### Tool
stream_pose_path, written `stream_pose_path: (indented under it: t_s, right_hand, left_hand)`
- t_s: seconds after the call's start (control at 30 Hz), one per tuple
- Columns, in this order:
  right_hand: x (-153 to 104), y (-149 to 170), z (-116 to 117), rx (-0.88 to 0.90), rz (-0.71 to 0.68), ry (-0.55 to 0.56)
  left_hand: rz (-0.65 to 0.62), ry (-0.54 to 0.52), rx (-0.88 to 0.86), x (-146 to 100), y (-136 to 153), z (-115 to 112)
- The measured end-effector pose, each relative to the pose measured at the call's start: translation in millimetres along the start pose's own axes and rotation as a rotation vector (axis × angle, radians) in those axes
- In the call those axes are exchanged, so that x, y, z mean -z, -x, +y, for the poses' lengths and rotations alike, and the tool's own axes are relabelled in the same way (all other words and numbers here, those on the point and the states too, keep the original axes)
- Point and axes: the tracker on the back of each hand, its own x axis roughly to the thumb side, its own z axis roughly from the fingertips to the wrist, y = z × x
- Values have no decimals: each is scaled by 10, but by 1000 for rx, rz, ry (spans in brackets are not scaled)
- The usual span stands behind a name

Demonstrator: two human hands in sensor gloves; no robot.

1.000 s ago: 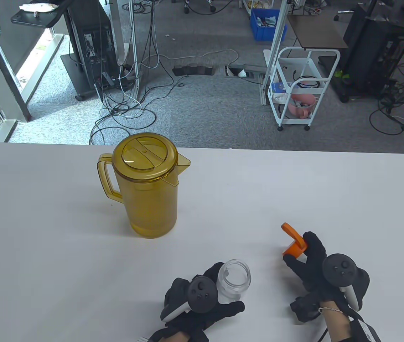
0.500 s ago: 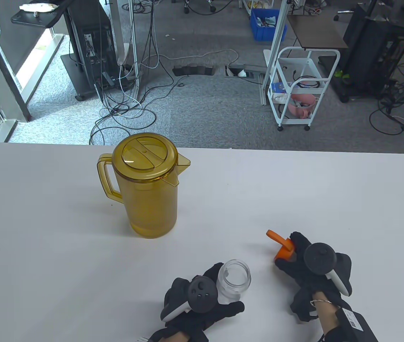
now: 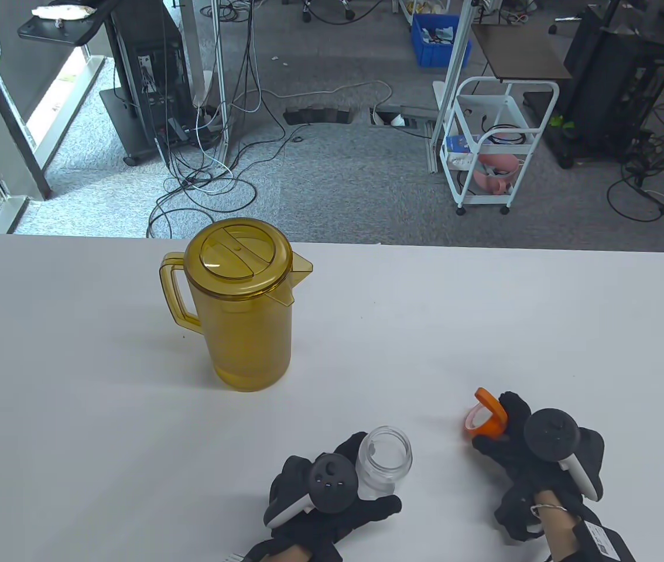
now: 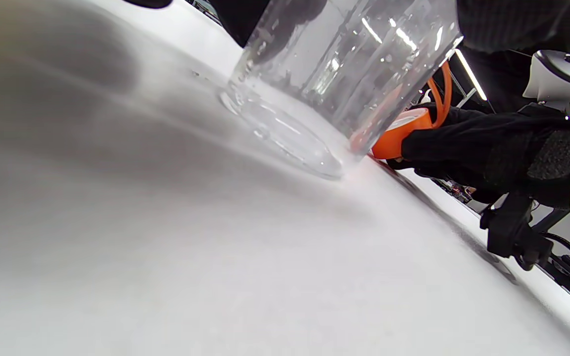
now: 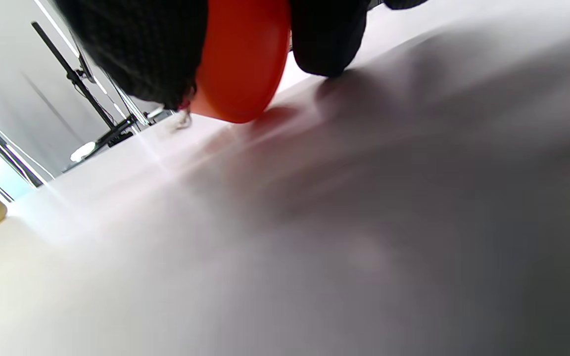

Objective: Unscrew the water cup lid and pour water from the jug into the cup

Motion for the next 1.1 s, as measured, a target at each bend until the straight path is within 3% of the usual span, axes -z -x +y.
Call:
stream_pose_path:
  t_s: [0.73,0.83,1.03,1.1]
  right_hand:
    - [-114,22,-6,-58,29,-16]
    - [-97,-50,-138,-26,17,-91]
    - [-72,-407,-738,-1,52,-326]
    - [-106,-593,-932,28,-33,-268]
  left_hand:
    - [7,9,3,4,9,-8]
    - [7,9,3,4,9,-8]
    - [7,9,3,4,9,-8]
    - [11,9,6,-4,9,-6]
